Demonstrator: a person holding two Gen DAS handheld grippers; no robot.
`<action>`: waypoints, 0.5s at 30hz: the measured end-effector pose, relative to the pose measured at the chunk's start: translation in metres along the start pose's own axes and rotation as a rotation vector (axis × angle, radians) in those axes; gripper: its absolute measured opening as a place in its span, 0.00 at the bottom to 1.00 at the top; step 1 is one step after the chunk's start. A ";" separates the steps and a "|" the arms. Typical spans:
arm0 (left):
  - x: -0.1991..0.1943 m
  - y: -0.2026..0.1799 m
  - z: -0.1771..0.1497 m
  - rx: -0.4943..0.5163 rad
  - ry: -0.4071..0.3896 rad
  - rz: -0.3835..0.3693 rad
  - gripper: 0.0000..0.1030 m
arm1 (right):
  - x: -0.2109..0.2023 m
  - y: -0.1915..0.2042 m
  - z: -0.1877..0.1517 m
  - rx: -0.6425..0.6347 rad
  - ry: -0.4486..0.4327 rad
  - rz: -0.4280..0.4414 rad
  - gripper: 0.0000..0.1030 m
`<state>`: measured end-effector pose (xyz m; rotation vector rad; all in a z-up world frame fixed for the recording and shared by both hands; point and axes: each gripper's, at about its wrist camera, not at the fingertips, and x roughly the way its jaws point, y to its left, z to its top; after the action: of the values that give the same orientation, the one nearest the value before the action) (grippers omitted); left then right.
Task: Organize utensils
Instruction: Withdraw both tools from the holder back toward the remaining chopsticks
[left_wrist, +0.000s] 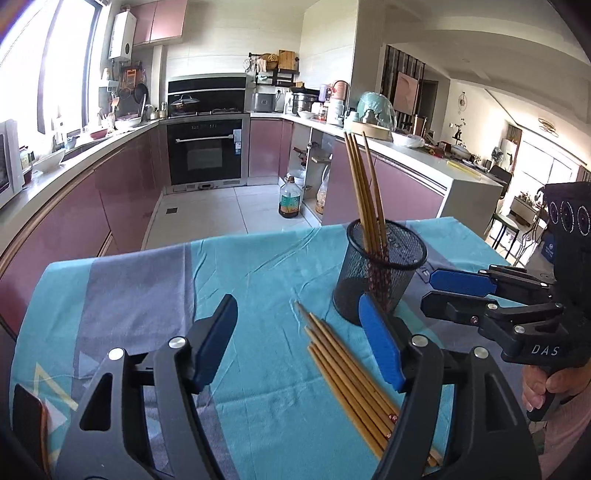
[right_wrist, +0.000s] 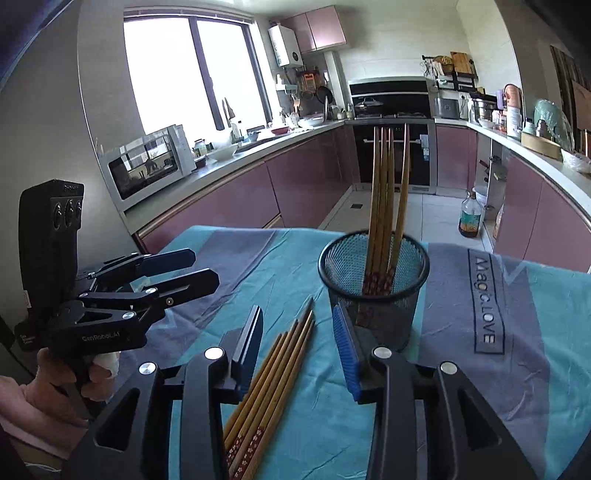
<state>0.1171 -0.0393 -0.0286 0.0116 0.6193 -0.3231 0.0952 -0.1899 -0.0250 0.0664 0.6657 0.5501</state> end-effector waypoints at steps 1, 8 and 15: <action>0.000 0.001 -0.007 -0.003 0.013 0.003 0.66 | 0.004 0.001 -0.005 0.007 0.018 0.006 0.36; 0.015 0.000 -0.044 -0.030 0.115 0.015 0.66 | 0.024 0.005 -0.032 0.032 0.110 0.004 0.36; 0.028 -0.004 -0.061 -0.041 0.179 -0.001 0.66 | 0.035 0.007 -0.047 0.056 0.164 -0.005 0.36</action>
<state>0.1026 -0.0448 -0.0937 0.0006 0.8030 -0.3119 0.0863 -0.1713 -0.0802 0.0727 0.8409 0.5362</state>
